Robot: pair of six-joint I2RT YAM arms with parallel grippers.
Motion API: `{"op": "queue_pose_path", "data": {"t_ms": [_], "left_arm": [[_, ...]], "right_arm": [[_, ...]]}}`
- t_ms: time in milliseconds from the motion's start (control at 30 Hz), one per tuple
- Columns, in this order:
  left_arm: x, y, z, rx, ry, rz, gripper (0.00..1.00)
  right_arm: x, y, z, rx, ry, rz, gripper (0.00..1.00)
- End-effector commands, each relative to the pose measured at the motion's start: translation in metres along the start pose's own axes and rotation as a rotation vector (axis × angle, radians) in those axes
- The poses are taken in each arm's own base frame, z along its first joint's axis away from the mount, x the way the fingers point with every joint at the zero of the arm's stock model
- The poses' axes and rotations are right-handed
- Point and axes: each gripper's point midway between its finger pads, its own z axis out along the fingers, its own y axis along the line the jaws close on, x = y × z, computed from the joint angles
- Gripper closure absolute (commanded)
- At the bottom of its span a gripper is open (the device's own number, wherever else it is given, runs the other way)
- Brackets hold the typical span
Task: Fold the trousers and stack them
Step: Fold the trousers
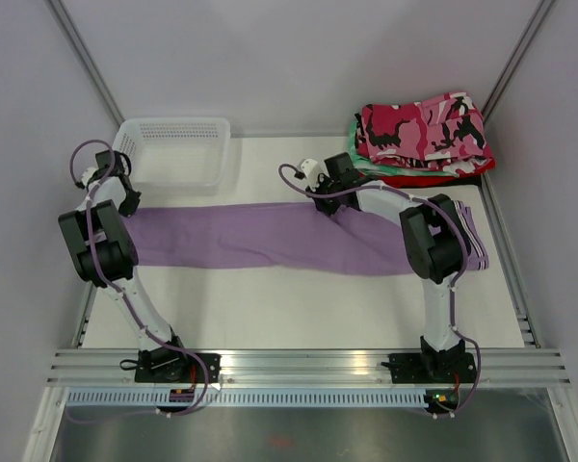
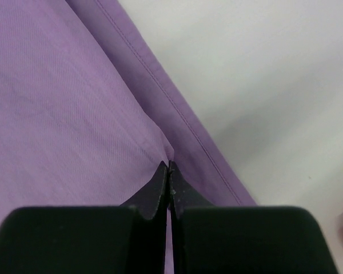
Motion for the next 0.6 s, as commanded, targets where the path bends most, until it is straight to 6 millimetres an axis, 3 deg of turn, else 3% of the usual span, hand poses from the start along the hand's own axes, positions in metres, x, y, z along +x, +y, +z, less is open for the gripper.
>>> {"op": "queue_pose_path", "data": {"t_ms": [0, 33, 67, 133, 167, 200, 267, 300, 333, 367, 400, 433, 500, 567], "left_arm": [[-0.024, -0.021, -0.01, 0.051, -0.085, 0.048, 0.84], [-0.024, -0.021, -0.012, 0.055, -0.084, 0.059, 0.75], [-0.026, -0.027, -0.023, 0.074, -0.094, 0.069, 0.54], [-0.027, -0.028, -0.039, 0.081, -0.118, 0.105, 0.28], [-0.037, -0.028, -0.059, 0.099, -0.149, 0.104, 0.1], [-0.04, -0.025, -0.069, 0.097, -0.163, 0.118, 0.05], [-0.045, -0.013, -0.09, 0.08, -0.175, 0.13, 0.0], [-0.048, -0.003, -0.113, 0.075, -0.183, 0.134, 0.0], [-0.041, 0.01, -0.118, 0.052, -0.174, 0.14, 0.0], [-0.039, 0.021, -0.126, 0.043, -0.177, 0.133, 0.0], [-0.043, 0.03, -0.15, 0.069, -0.21, 0.08, 0.0], [-0.023, 0.049, -0.145, 0.046, -0.182, 0.071, 0.0], [-0.018, 0.066, -0.161, 0.062, -0.211, -0.026, 0.0], [0.004, 0.099, -0.146, -0.008, -0.174, -0.077, 0.0]], "right_arm": [[-0.021, -0.018, -0.006, 0.052, -0.05, 0.008, 0.98], [-0.023, -0.018, -0.008, 0.048, -0.055, 0.015, 0.91], [-0.028, -0.017, -0.011, 0.045, -0.064, 0.034, 0.7], [-0.038, -0.01, -0.022, 0.012, -0.094, 0.047, 0.55], [-0.04, -0.005, -0.026, -0.003, -0.103, 0.074, 0.45], [-0.045, -0.002, -0.032, -0.016, -0.122, 0.088, 0.41], [-0.061, 0.011, -0.05, -0.07, -0.175, 0.115, 0.35], [-0.066, 0.016, -0.057, -0.085, -0.19, 0.17, 0.33], [-0.084, 0.019, -0.073, -0.095, -0.25, 0.184, 0.3], [-0.082, 0.026, -0.077, -0.114, -0.26, 0.207, 0.28], [-0.098, 0.028, -0.093, -0.115, -0.325, 0.226, 0.27], [-0.093, 0.036, -0.095, -0.127, -0.324, 0.247, 0.25], [-0.1, 0.045, -0.109, -0.155, -0.361, 0.274, 0.23], [-0.094, 0.056, -0.111, -0.194, -0.352, 0.3, 0.23]]}}
